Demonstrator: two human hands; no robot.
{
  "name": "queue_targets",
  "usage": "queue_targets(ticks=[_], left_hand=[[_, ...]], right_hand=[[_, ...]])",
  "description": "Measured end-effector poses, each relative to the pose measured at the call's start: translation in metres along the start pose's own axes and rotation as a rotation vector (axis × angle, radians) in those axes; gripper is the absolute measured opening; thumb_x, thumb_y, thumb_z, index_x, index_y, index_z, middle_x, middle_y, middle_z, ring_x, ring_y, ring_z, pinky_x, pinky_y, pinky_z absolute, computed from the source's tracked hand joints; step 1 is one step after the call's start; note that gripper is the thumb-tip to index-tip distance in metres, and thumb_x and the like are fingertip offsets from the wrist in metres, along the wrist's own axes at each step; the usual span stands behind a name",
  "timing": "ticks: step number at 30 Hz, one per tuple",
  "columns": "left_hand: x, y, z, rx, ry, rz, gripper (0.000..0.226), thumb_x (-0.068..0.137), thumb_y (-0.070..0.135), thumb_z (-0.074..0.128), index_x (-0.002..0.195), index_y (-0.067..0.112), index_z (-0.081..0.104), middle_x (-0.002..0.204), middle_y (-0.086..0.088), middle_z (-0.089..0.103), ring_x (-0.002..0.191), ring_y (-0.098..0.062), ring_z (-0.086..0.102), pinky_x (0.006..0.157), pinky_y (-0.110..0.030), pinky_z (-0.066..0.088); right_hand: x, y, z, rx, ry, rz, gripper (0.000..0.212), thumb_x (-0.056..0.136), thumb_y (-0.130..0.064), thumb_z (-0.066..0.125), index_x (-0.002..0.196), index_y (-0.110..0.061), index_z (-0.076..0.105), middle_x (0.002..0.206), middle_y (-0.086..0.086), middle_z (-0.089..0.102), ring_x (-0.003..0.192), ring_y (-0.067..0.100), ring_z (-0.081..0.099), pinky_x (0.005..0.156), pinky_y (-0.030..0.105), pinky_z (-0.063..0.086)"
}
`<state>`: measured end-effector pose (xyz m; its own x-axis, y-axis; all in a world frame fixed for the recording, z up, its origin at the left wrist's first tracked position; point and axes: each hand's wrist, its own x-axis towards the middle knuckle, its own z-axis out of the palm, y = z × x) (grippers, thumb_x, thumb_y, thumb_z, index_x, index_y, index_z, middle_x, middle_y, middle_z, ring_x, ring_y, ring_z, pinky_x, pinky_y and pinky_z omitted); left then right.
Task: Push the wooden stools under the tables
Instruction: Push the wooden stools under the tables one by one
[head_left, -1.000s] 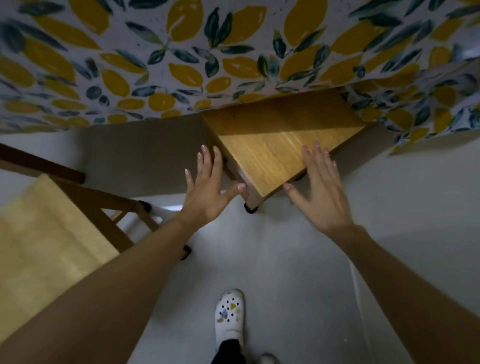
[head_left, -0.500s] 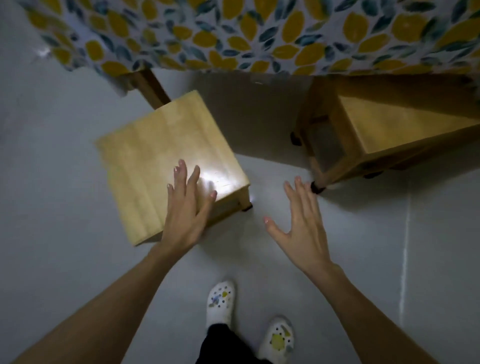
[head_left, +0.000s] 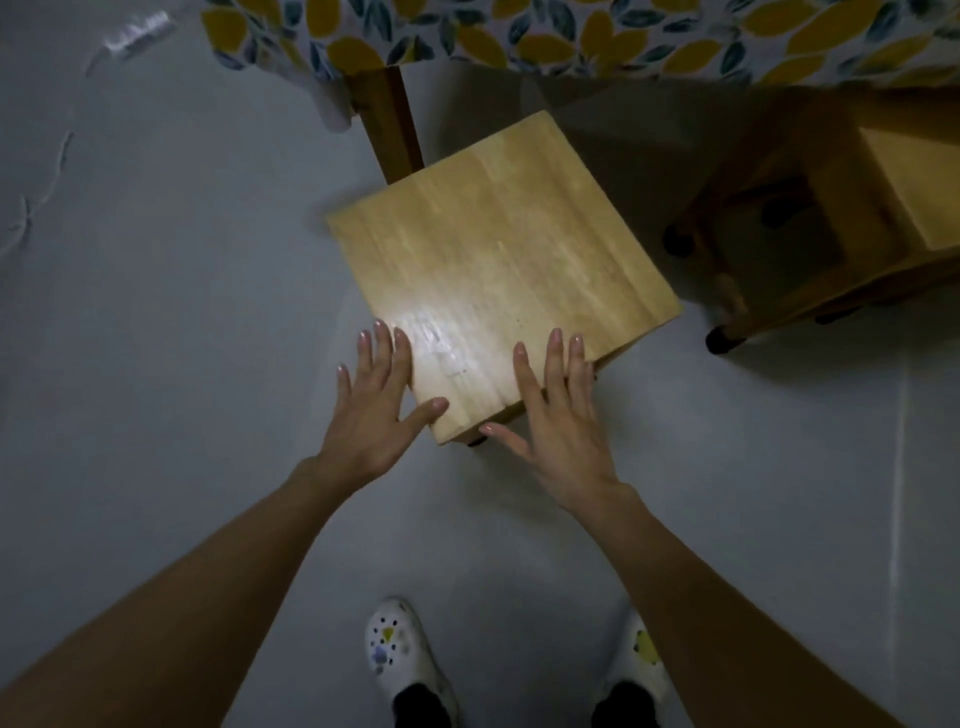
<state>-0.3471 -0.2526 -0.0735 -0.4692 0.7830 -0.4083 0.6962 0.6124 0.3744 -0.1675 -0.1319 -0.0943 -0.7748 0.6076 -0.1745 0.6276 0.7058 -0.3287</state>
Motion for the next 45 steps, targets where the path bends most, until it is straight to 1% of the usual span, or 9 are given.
queue_targets(ticks=[4,10,19,26,32,36,38,42,45], left_hand=[[0.006,-0.018,-0.007,0.084,-0.093,0.137,0.097,0.082,0.074,0.022,0.147,0.018,-0.024,0.149,-0.002,-0.038,0.140,-0.017,-0.031,0.114,-0.042,-0.014],[0.030,-0.008,-0.012,0.131,-0.091,0.134,0.096,0.080,0.070,0.017,0.146,0.013,-0.024,0.148,-0.007,-0.038,0.141,-0.020,-0.029,0.114,-0.040,-0.010],[0.133,0.025,-0.049,0.136,-0.077,0.143,0.092,0.088,0.061,0.030,0.147,0.011,-0.021,0.142,-0.006,-0.041,0.144,-0.024,-0.023,0.117,-0.041,-0.006],[0.225,0.064,-0.072,0.097,-0.036,0.126,0.092,0.090,0.059,0.032,0.148,0.010,-0.018,0.153,-0.016,-0.031,0.145,-0.026,-0.021,0.117,-0.040,-0.006],[0.265,0.084,-0.094,0.144,-0.151,0.070,0.090,0.092,0.059,0.032,0.147,0.012,-0.023,0.153,-0.012,-0.034,0.143,-0.023,-0.025,0.116,-0.044,-0.007],[0.262,0.078,-0.136,0.161,-0.297,0.079,0.068,0.100,0.045,0.022,0.149,0.020,-0.017,0.157,-0.006,-0.027,0.142,-0.026,-0.028,0.115,-0.051,-0.009],[0.251,0.078,-0.166,0.077,-0.202,0.044,0.062,0.102,0.037,0.022,0.150,0.019,-0.013,0.158,-0.007,-0.021,0.143,-0.027,-0.024,0.116,-0.051,-0.006],[0.216,0.092,-0.250,-0.193,0.140,-0.095,0.055,0.102,0.022,0.027,0.152,0.014,0.004,0.161,-0.007,-0.006,0.147,-0.024,-0.012,0.119,-0.044,-0.004],[0.197,0.092,-0.330,-0.275,0.326,-0.163,0.056,0.097,0.012,0.034,0.151,0.015,0.018,0.161,-0.007,0.004,0.148,-0.024,-0.003,0.118,-0.041,0.001]], right_hand=[[0.012,-0.011,0.008,-0.019,-0.038,0.131,0.096,0.079,-0.071,0.033,0.145,-0.001,0.033,0.146,0.039,0.028,0.135,0.059,0.021,0.104,0.069,0.031],[0.031,0.000,-0.002,-0.056,-0.065,0.129,0.094,0.081,-0.070,0.027,0.144,-0.001,0.035,0.147,0.036,0.031,0.134,0.059,0.026,0.103,0.067,0.034],[0.131,0.043,-0.042,-0.011,-0.079,0.098,0.096,0.075,-0.068,0.036,0.145,-0.002,0.032,0.149,0.036,0.025,0.136,0.060,0.018,0.105,0.066,0.017],[0.219,0.091,-0.090,0.037,-0.067,0.089,0.098,0.078,-0.052,0.063,0.153,-0.011,0.015,0.159,0.024,-0.003,0.144,0.045,-0.013,0.115,0.051,-0.004],[0.257,0.109,-0.111,0.014,-0.129,0.124,0.098,0.081,-0.058,0.057,0.154,-0.017,0.006,0.160,0.017,-0.012,0.145,0.037,-0.020,0.117,0.049,-0.004],[0.259,0.090,-0.144,0.084,-0.271,0.201,0.093,0.085,-0.074,0.037,0.154,-0.025,-0.001,0.161,0.010,-0.017,0.145,0.030,-0.022,0.117,0.045,-0.011],[0.262,0.065,-0.168,0.131,-0.211,0.184,0.090,0.085,-0.076,0.032,0.154,-0.026,0.004,0.163,0.005,-0.005,0.148,0.024,-0.012,0.117,0.039,-0.012],[0.276,-0.012,-0.238,0.242,0.094,0.131,0.078,0.089,-0.070,0.035,0.149,-0.021,0.033,0.157,0.000,0.030,0.147,0.016,0.015,0.119,0.029,-0.002],[0.296,-0.073,-0.312,0.348,0.237,0.116,0.071,0.089,-0.064,0.042,0.148,-0.024,0.037,0.152,-0.012,0.031,0.145,0.017,0.015,0.118,0.034,0.011]])
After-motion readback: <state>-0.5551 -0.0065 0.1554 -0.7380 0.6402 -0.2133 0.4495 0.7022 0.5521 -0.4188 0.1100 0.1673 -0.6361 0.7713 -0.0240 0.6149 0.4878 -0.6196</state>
